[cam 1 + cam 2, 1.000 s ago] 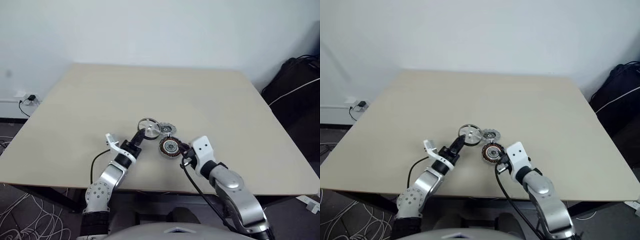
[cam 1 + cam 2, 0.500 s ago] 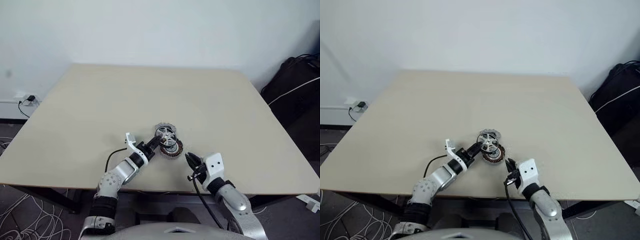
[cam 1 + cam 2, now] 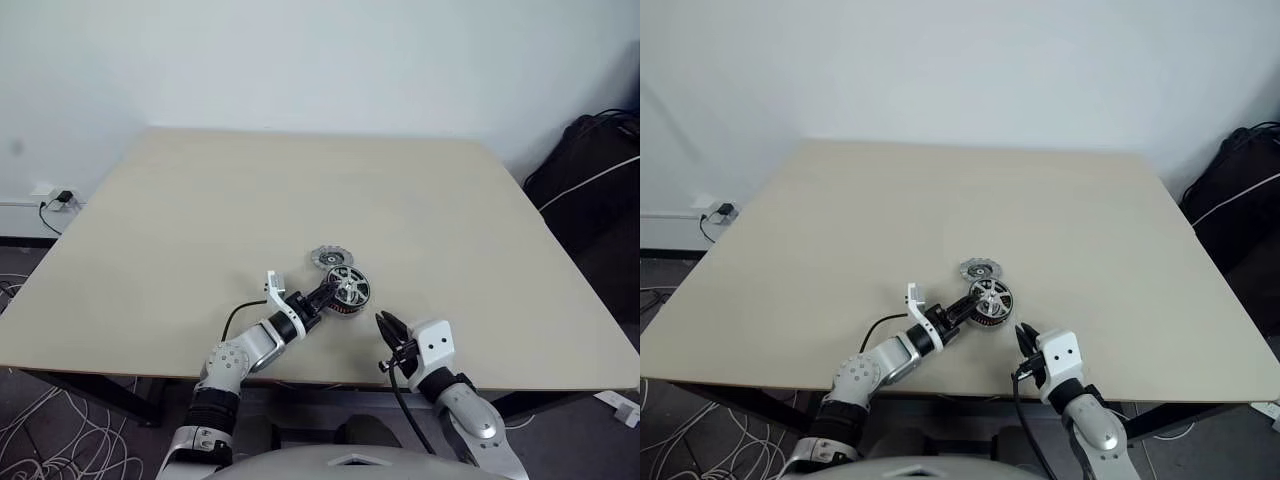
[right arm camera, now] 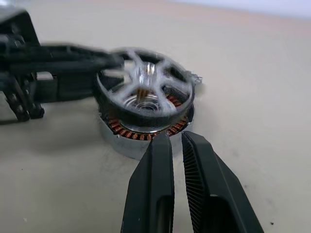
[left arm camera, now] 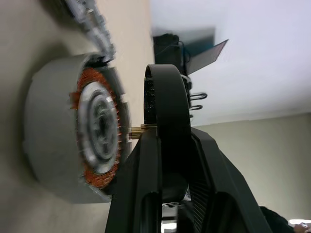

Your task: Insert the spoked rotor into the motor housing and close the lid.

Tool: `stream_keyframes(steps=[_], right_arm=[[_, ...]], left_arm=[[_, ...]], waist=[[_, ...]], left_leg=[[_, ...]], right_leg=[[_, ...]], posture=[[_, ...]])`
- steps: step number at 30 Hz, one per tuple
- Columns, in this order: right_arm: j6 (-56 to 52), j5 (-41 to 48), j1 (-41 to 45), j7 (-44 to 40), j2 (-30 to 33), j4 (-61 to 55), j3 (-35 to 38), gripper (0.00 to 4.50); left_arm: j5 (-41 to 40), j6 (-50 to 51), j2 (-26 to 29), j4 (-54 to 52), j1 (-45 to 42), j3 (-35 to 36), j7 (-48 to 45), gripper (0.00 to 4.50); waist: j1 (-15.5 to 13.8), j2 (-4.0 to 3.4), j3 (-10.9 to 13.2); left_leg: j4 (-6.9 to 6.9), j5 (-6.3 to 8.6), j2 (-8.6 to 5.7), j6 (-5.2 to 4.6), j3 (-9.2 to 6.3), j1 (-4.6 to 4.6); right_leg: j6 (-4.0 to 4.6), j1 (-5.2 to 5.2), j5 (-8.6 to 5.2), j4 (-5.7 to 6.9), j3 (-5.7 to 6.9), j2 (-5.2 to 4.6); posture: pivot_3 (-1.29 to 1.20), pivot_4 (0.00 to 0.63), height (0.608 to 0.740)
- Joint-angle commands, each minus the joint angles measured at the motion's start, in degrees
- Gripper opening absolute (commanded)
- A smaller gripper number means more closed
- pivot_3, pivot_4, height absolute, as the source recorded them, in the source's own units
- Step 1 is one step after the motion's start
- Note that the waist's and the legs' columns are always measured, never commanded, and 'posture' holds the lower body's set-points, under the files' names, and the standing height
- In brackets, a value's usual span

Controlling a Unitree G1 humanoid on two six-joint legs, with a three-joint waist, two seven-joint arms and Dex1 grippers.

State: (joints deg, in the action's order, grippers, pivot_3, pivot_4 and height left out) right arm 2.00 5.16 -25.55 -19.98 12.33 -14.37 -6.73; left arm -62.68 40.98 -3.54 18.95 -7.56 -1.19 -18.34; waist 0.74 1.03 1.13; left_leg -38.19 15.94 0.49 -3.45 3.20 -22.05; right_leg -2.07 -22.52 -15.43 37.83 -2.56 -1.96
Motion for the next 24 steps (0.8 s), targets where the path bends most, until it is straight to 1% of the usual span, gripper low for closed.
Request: stream_keyframes(steps=[1,10,11,12,14,19,24], right_arm=[[1.3,0.5,0.5,0.2,0.1,-1.3,1.0,0.42],[0.6,0.4,0.4,0.9,0.3,-2.4,1.2,0.42],[0.5,0.4,0.5,0.9,0.3,-2.5,1.2,0.42],[0.5,0.3,0.5,1.0,0.3,-2.5,1.3,0.42],[0.2,0.3,0.8,1.1,0.2,-2.8,1.3,0.42],[-0.4,0.2,1.2,1.3,0.2,-3.1,0.9,0.42],[-1.1,0.3,1.9,1.2,0.3,-3.0,0.8,0.42]], left_arm=[[0.9,-0.6,-9.6,0.7,-2.6,-0.6,-0.6,0.43],[2.4,-1.3,-10.0,2.9,-3.6,0.1,-1.2,0.43],[2.4,-1.2,-10.0,3.0,-3.6,0.1,-1.2,1.16],[2.3,-1.1,-10.0,3.1,-3.7,0.1,-1.3,1.35],[2.3,-0.9,-10.0,3.4,-3.8,0.2,-1.6,2.09],[2.5,-1.4,-9.4,1.0,-3.2,0.3,-1.1,3.66],[1.8,-2.3,-8.6,-5.4,-1.5,0.5,0.4,3.66]], waist=[[-0.1,0.0,0.0],[-0.1,-0.06,0.0],[-0.1,-0.07,0.0],[-0.1,-0.06,0.0],[-0.1,-0.09,-0.1],[-0.1,-0.29,-0.2],[0.1,-0.29,-0.2]], left_leg=[[0.0,0.0,0.0,0.0,0.0,0.0],[0.0,0.01,-0.01,-0.01,-0.01,-0.01],[0.0,0.01,-0.01,-0.01,-0.01,-0.01],[0.0,0.01,-0.01,-0.01,-0.01,-0.02],[0.0,0.01,-0.01,-0.01,-0.01,-0.02],[-0.04,0.0,-0.04,-0.02,0.0,0.06],[-0.04,0.05,-0.04,0.08,0.01,0.07]], right_leg=[[0.01,0.0,0.0,0.0,0.01,0.0],[0.01,0.01,0.0,0.0,0.02,-0.08],[0.01,0.0,0.0,0.0,0.02,-0.08],[0.01,0.0,0.0,0.0,0.02,-0.08],[0.01,-0.01,0.0,0.0,0.02,-0.08],[-0.02,0.11,0.03,0.01,0.05,-0.17],[-0.07,0.09,0.16,0.06,0.06,-0.21]], posture=[[0.0,0.0,0.74],[0.0,0.0,0.74],[0.0,0.0,0.74],[0.0,0.0,0.74],[0.0,0.0,0.74],[0.0,0.0,0.74],[0.0,0.0,0.74]])
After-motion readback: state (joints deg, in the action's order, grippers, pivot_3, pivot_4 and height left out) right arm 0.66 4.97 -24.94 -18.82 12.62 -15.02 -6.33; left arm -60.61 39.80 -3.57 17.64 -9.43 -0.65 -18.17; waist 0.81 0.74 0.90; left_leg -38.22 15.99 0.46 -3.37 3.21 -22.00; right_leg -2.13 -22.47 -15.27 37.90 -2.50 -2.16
